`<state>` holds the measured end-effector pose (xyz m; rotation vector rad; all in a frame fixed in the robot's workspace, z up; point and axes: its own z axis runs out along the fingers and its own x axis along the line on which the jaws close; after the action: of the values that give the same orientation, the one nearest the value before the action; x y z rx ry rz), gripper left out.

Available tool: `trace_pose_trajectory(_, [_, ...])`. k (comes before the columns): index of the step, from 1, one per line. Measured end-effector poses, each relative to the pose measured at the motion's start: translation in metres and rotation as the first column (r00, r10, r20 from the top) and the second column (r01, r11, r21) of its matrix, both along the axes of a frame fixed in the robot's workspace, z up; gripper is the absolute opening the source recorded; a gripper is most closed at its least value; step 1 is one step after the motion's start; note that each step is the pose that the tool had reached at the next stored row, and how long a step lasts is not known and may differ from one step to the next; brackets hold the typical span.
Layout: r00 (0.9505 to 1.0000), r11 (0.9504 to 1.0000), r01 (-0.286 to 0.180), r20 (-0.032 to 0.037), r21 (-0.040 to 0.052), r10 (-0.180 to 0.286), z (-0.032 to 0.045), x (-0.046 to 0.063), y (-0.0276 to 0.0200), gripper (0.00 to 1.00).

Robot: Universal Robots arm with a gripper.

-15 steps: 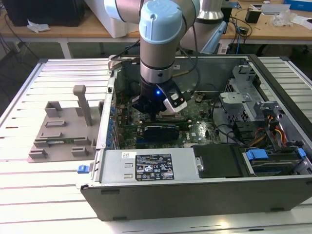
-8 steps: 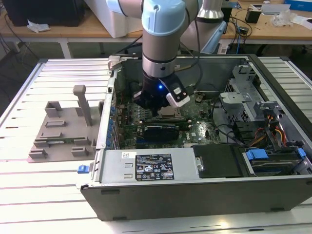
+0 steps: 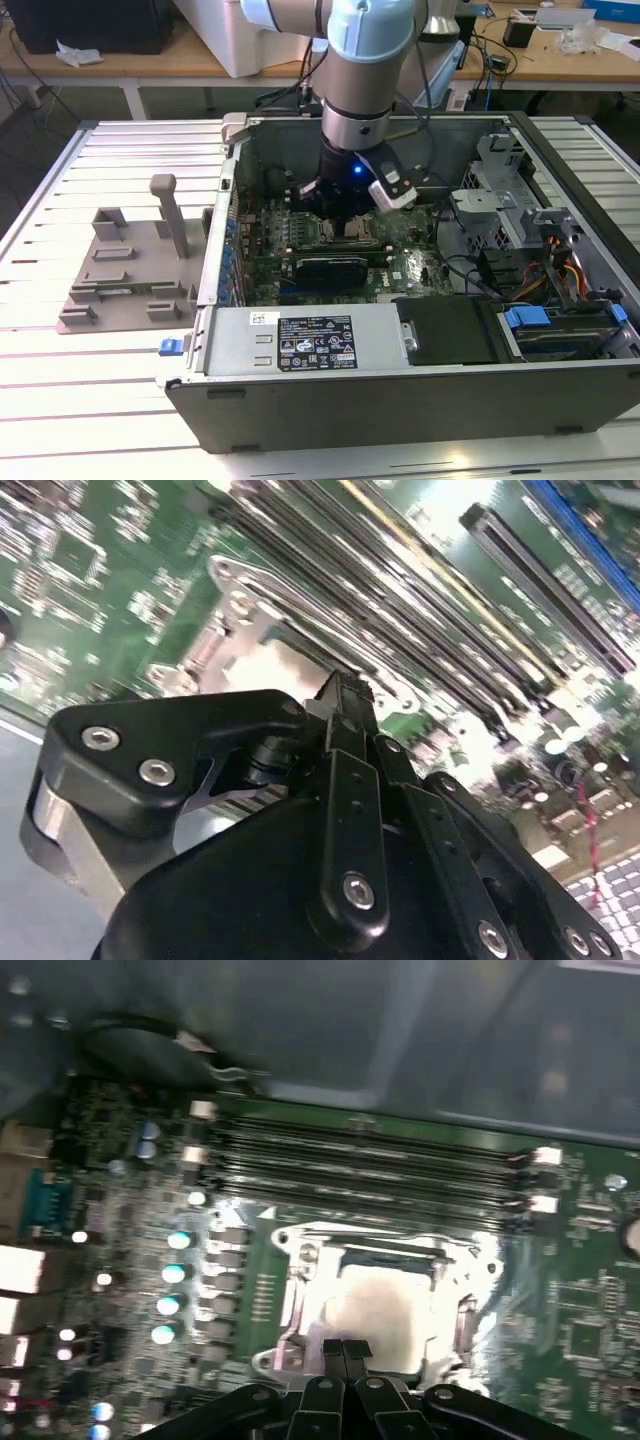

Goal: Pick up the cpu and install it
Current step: 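Install the second cpu locking lever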

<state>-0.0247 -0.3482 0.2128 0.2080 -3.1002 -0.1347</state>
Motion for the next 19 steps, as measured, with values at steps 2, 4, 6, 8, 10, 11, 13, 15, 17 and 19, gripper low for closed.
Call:
trace_pose_trajectory(2, [1.0000, 0.9998, 0.000, -0.0017, -0.0195, 0.000, -0.0004, 0.008, 0.0038, 0.11])
trace_pose_trajectory(4, [1.0000, 0.9990, 0.000, -0.0016, -0.0454, 0.000, -0.0005, 0.011, 0.0092, 0.11])
trace_pose_trajectory(6, [1.0000, 0.9974, 0.000, -0.0016, -0.0714, 0.000, -0.0003, 0.012, 0.0174, 0.11])
trace_pose_trajectory(8, [1.0000, 0.9966, 0.000, -0.0017, -0.0821, 0.000, 0.0018, 0.012, 0.0228, 0.11])
trace_pose_trajectory(10, [1.0000, 0.9965, 0.000, -0.0016, -0.0833, 0.000, 0.0127, 0.012, 0.0255, 0.11])
trace_pose_trajectory(11, [1.0000, 0.9965, 0.000, -0.0016, -0.0833, 0.000, 0.0221, 0.012, 0.0262, 0.11])
trace_pose_trajectory(13, [1.0000, 0.9965, 0.000, -0.0015, -0.0833, 0.000, 0.0327, 0.012, 0.0265, 0.11])
trace_pose_trajectory(15, [1.0000, 0.9965, 0.000, -0.0016, -0.0835, 0.000, 0.0514, 0.012, 0.0267, 0.11])
trace_pose_trajectory(17, [1.0000, 0.9965, 0.000, -0.0014, -0.0831, 0.000, 0.0522, 0.012, 0.0268, 0.11])
trace_pose_trajectory(19, [1.0000, 0.9965, 0.000, -0.0016, -0.0833, 0.000, 0.0523, 0.012, 0.0268, 0.11])
